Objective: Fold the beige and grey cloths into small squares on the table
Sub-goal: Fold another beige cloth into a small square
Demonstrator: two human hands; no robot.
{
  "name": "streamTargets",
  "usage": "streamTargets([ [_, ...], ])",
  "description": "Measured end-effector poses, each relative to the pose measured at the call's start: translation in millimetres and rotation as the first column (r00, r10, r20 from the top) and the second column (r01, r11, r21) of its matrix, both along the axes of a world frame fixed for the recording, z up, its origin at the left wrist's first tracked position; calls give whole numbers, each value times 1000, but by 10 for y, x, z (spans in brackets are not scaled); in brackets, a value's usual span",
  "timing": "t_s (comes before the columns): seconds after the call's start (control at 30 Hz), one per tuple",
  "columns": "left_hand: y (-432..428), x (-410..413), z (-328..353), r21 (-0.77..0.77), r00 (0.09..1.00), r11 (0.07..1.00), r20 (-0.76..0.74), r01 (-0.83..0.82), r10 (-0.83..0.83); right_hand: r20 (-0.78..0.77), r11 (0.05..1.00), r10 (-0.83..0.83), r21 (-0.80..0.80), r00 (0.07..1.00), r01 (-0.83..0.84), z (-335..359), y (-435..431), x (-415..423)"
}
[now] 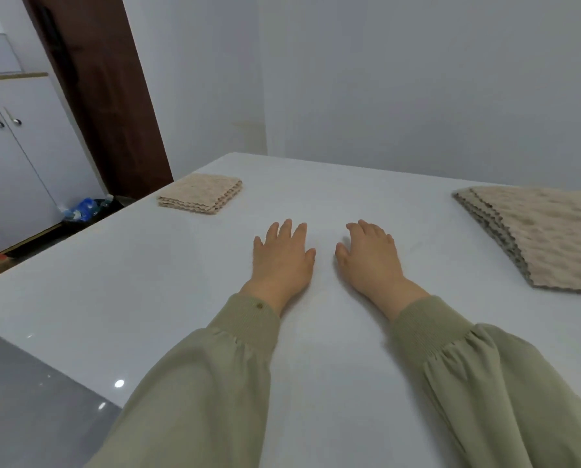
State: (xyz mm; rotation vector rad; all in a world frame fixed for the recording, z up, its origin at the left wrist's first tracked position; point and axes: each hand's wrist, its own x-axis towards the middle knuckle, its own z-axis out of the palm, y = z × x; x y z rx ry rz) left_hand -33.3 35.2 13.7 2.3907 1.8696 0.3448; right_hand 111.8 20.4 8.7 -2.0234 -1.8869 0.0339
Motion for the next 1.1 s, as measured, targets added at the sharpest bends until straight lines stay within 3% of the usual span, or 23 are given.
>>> streamTargets([
  [0.17, -442, 276, -75, -26, 1000, 1000, 19, 15, -15, -32, 998, -50, -24, 998, 49, 3, -497, 276],
  [0.37, -791, 673, -118, -80, 989, 986, -1, 146, -147, 8, 996, -89, -3, 996, 89, 2, -837, 606],
  [0.6, -668, 856, -87, -152, 914, 915, -110, 374, -391, 174, 927, -367, -15, 914, 375, 73, -734, 1151],
  [0.83, -626, 832, -91, -116, 919, 912, 9, 393, -395, 109, 814, -567, -76, 816, 576, 62, -672, 1410],
  [1.1, -635, 811, -79, -128, 918, 909, 71, 396, -390, 24, 786, -609, -110, 792, 608, 32, -632, 1478],
])
